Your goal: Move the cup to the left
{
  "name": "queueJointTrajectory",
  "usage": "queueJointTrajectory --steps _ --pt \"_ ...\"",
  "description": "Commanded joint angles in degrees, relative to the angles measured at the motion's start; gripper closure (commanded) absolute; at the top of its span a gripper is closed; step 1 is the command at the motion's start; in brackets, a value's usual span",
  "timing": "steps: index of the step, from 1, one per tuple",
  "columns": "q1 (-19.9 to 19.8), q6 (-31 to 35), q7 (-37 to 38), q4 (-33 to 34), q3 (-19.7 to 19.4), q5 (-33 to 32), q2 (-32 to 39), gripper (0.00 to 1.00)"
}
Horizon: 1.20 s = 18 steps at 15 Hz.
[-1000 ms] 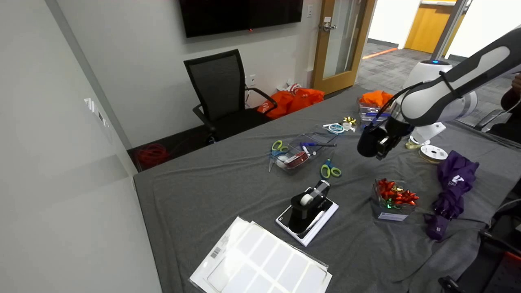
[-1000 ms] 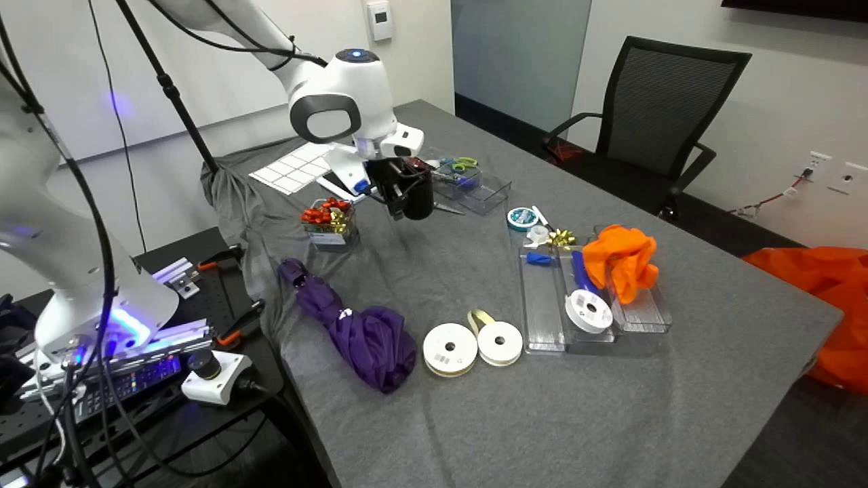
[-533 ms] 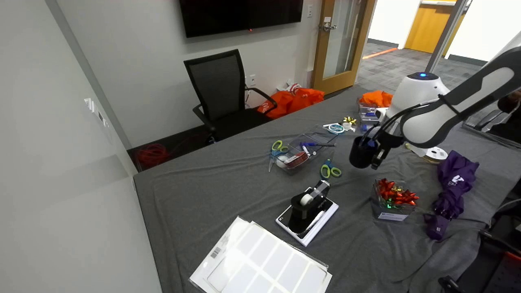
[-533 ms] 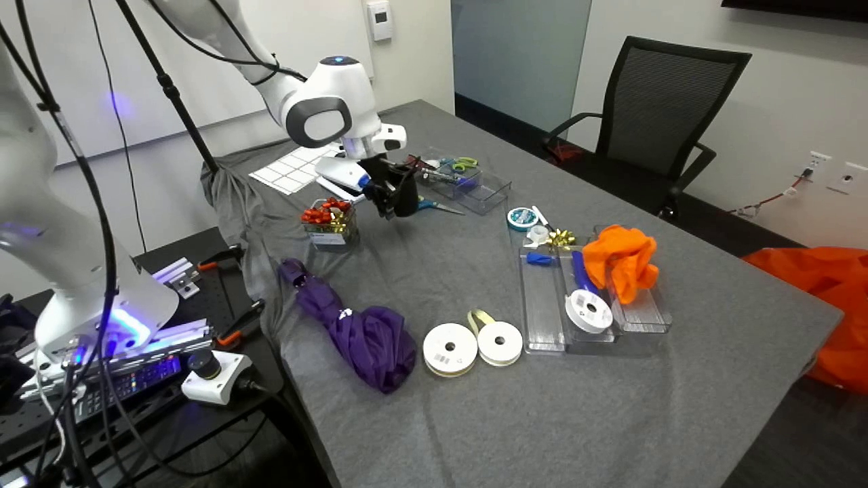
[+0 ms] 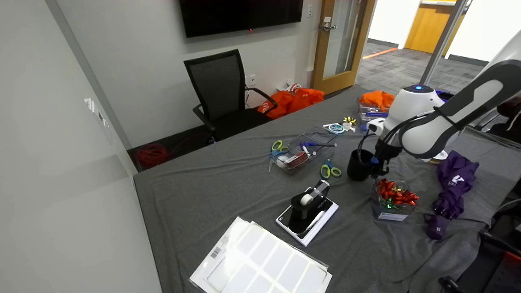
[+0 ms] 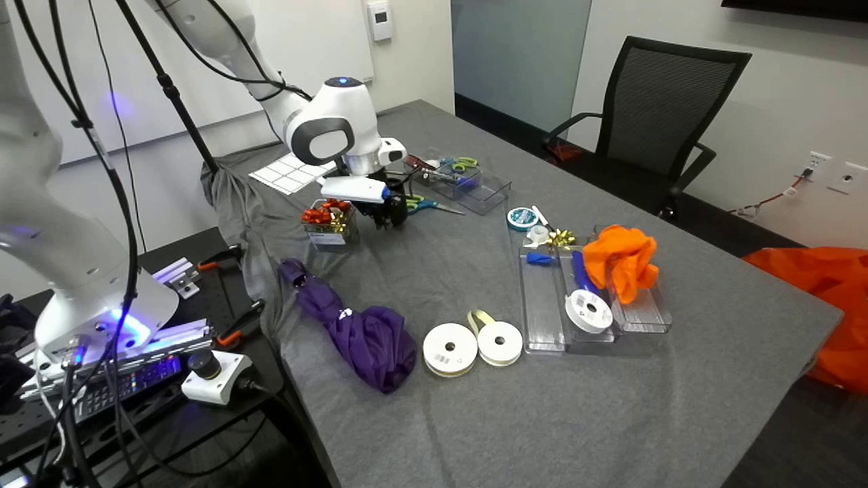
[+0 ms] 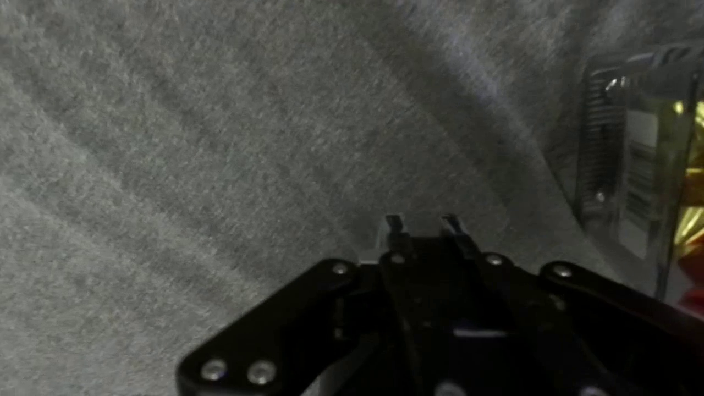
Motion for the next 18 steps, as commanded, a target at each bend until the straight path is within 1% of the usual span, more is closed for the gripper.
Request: queueJointTrajectory --steps 1,3,4,5,7,10,12,14,16,18 --pt "-3.25 -0.60 -9.38 0.37 2.50 -0.33 0.60 0.95" --pt "-3.08 -0.37 -12.39 0.19 1.99 -0.63 0.77 0.95" --pt "-2.70 -0.59 -13.15 0.22 1.44 -0.76 0.75 0.80" --pt "-2.65 -0.42 -14.08 0.20 1.28 -0.66 0.78 0.56" --pt "-2.88 -0.67 -16.05 0.19 1.31 -0.47 0.47 0.53" --pt "-3.12 -0.82 -18.81 0.07 1.02 -0.44 -0.05 0.31" --pt "-3.30 -0.92 -20.35 -0.19 0.89 -0.29 -0.48 0.19" --pt "-3.42 -1.07 -21.71 -0.37 0.83 -0.14 -0.92 0.04" --pt "-3.58 -1.24 -22.93 -0.60 0.84 0.03 -1.46 0.00" --pt "-4.07 -1.30 -24.47 -1.17 1.20 0.49 -2.38 0.00"
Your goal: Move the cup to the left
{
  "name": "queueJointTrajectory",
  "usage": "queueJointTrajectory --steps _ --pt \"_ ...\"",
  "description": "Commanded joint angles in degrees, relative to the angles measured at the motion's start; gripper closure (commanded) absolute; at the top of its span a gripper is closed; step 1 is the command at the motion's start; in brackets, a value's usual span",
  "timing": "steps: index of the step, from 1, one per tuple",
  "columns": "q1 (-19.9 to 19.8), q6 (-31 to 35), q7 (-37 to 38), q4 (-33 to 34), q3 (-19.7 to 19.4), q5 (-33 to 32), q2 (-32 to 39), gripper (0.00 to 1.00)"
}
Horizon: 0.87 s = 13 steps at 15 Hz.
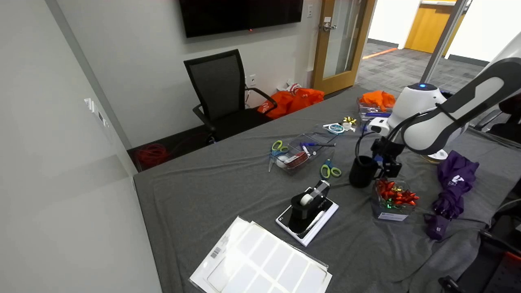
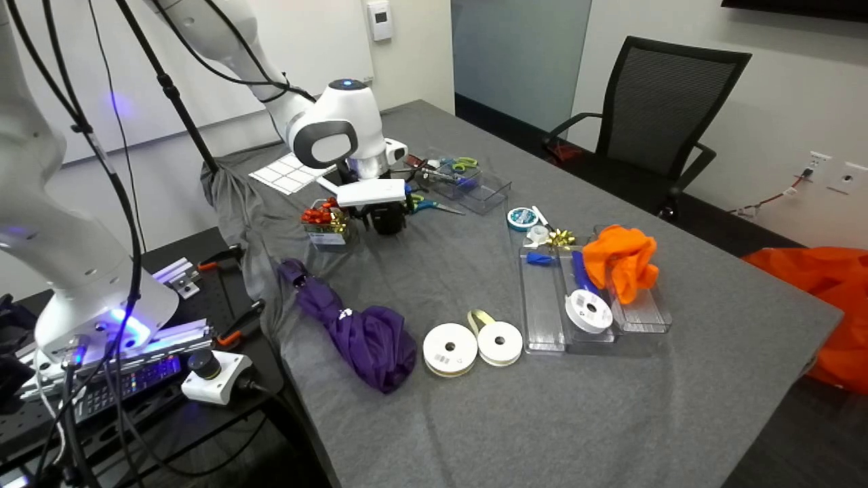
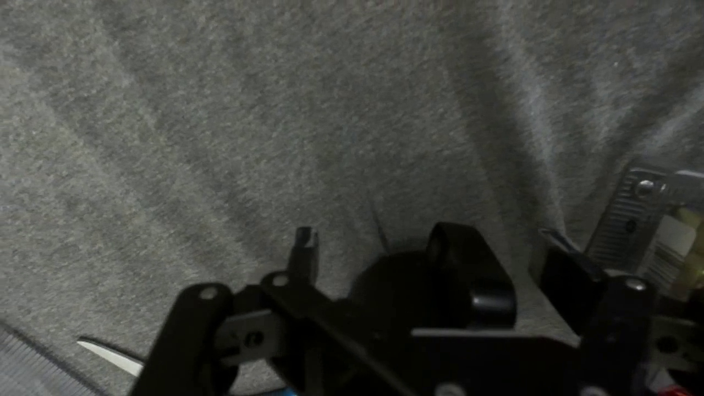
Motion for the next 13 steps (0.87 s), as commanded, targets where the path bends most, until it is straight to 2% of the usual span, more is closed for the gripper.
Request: queueJointTrajectory --steps 1,7,10,13 --pt "-1.29 -1.01 -4.10 -1.97 0.60 0.83 -3.01 0.00" --pt "-0.08 -3.07 -2.05 -5.46 -0.54 2.98 -9.74 0.00" --pt "-0.22 -5.75 -3.40 -6.80 -0.62 6.40 -13.55 0.00" --pt "1.57 -8.57 -0.79 -7.59 -3.22 7.22 -16.91 0.00"
